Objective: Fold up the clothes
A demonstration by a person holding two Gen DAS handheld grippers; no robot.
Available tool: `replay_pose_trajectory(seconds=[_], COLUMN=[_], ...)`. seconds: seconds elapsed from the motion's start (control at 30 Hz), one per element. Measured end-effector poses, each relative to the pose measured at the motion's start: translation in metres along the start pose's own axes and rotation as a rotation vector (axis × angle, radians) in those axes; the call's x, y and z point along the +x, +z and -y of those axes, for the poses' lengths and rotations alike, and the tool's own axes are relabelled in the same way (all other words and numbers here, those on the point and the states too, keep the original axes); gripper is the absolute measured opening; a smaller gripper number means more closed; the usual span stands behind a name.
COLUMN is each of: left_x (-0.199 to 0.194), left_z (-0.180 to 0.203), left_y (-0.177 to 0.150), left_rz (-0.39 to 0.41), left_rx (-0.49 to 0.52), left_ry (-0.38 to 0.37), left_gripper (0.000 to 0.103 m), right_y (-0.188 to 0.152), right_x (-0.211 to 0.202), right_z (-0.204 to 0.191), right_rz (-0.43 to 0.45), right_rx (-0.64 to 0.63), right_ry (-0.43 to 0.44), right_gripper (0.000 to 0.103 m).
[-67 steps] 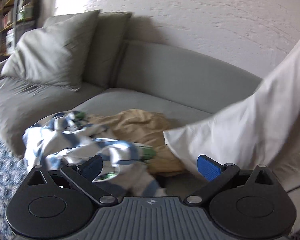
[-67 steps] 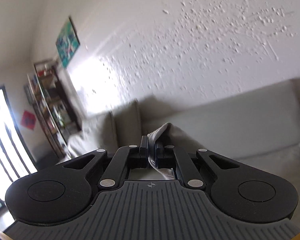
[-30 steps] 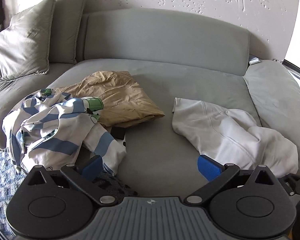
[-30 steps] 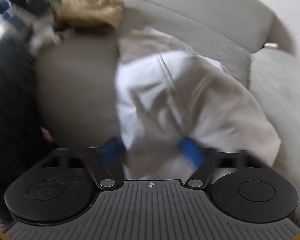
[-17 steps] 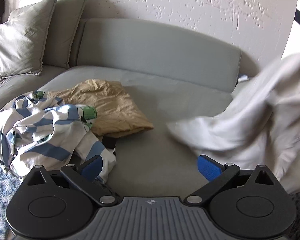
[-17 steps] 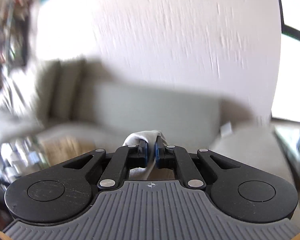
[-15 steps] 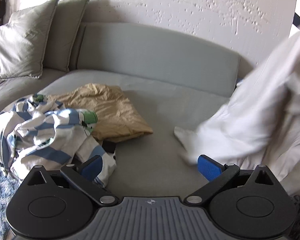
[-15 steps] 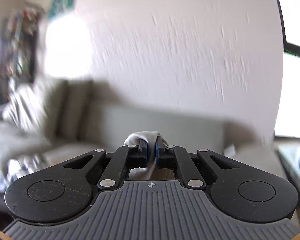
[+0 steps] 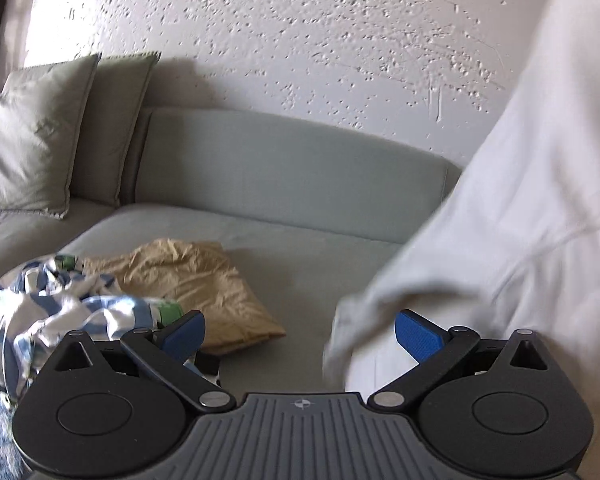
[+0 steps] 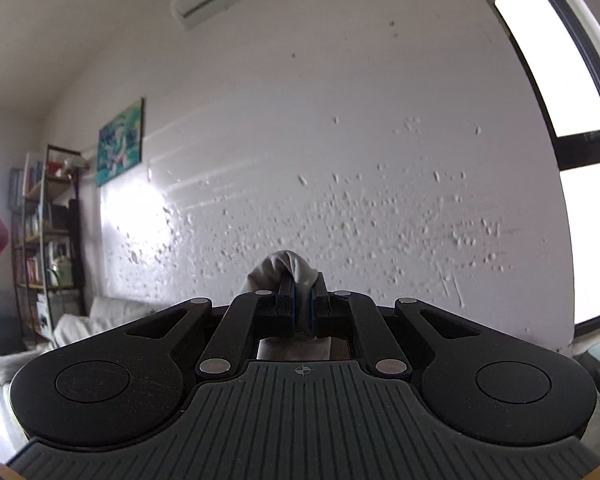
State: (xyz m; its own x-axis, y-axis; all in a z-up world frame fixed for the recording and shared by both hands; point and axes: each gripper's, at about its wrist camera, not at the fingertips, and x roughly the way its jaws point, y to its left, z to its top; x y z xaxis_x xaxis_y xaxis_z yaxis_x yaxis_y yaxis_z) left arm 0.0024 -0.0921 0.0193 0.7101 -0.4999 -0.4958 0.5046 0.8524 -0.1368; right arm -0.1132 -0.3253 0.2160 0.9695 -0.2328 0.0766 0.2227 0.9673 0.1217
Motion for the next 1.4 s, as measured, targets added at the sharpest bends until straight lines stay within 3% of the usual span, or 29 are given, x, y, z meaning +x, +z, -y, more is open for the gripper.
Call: replay_pose_trajectory(seconds=[0.13, 0.2, 0.23, 0.27, 0.33, 0.37, 0.43, 0.6, 0.7, 0.73, 0.77, 0.9, 1.03, 1.1, 1.27, 1.33, 1.4], left_x=[0.008, 0.012, 0.015, 0.018, 0.025, 0.03, 0.037, 0.051, 0.056, 0.057, 0.059, 0.067, 0.073, 0.073, 0.066, 0.063, 0.058], left_z=[0.004, 0.007, 0.007, 0.008, 0.008, 0.009, 0.01, 0.019, 0.028, 0.031, 0.034, 0.045, 0.047, 0.045, 0.029, 0.021, 0.015], left_y=[-0.002, -0.003, -0.005, -0.008, -0.013, -0.016, -0.022, -0.036, -0.039, -0.039, -0.039, -0.036, -0.035, -0.036, -0.032, -0.031, -0.03], left_rz=[-0.04, -0.061, -0.076, -0.093, -0.131, -0.154, -0.199, -0.272, -0.271, -0.268, -0.262, -0.252, -0.26, -0.261, -0.26, -0.254, -0.247], left_rx=[0.004, 0.004, 0.009, 0.017, 0.029, 0.029, 0.027, 0.05, 0.092, 0.114, 0.133, 0.155, 0.149, 0.148, 0.108, 0.091, 0.079], left_ry=[0.01, 0.015, 0.015, 0.013, 0.013, 0.013, 0.0, -0.009, -0.011, -0.008, -0.006, -0.005, 0.008, 0.019, 0.05, 0.065, 0.079], left_gripper=[0.101, 0.101, 0.101, 0.101, 0.101, 0.101, 0.101, 0.101, 0.101, 0.101, 0.101, 0.101, 0.101, 0.101, 0.101, 0.101, 0.101], right_y=[-0.05, -0.073, -0.083, -0.092, -0.103, -0.109, -0.12, -0.177, -0.211, -0.22, -0.225, -0.25, -0.286, -0.312, -0.366, -0.374, -0.376], right_x=[0.122, 0.16, 0.17, 0.179, 0.158, 0.144, 0.12, 0.069, 0.062, 0.062, 0.062, 0.071, 0.095, 0.114, 0.158, 0.17, 0.18], right_z=[0.024, 0.036, 0.04, 0.045, 0.045, 0.046, 0.035, 0.054, 0.079, 0.091, 0.103, 0.127, 0.134, 0.137, 0.133, 0.128, 0.12], right_rz=[-0.24, -0.347, -0.394, -0.438, -0.424, -0.409, -0.461, -0.659, -0.76, -0.785, -0.795, -0.829, -0.867, -0.891, -0.944, -0.909, -0.877], right_rx=[-0.036, -0.073, -0.097, -0.12, -0.123, -0.131, -0.167, -0.112, 0.005, 0.067, 0.138, 0.327, 0.476, 0.566, 0.654, 0.6, 0.497], right_ry=[-0.185, -0.28, -0.319, -0.356, -0.331, -0.303, -0.264, -0.185, -0.199, -0.213, -0.222, -0.181, -0.132, -0.148, -0.22, -0.269, -0.323], right_gripper=[0.009, 0.017, 0.031, 0.057, 0.086, 0.088, 0.088, 0.088, 0.073, 0.063, 0.055, 0.053, 0.074, 0.074, 0.057, 0.056, 0.041])
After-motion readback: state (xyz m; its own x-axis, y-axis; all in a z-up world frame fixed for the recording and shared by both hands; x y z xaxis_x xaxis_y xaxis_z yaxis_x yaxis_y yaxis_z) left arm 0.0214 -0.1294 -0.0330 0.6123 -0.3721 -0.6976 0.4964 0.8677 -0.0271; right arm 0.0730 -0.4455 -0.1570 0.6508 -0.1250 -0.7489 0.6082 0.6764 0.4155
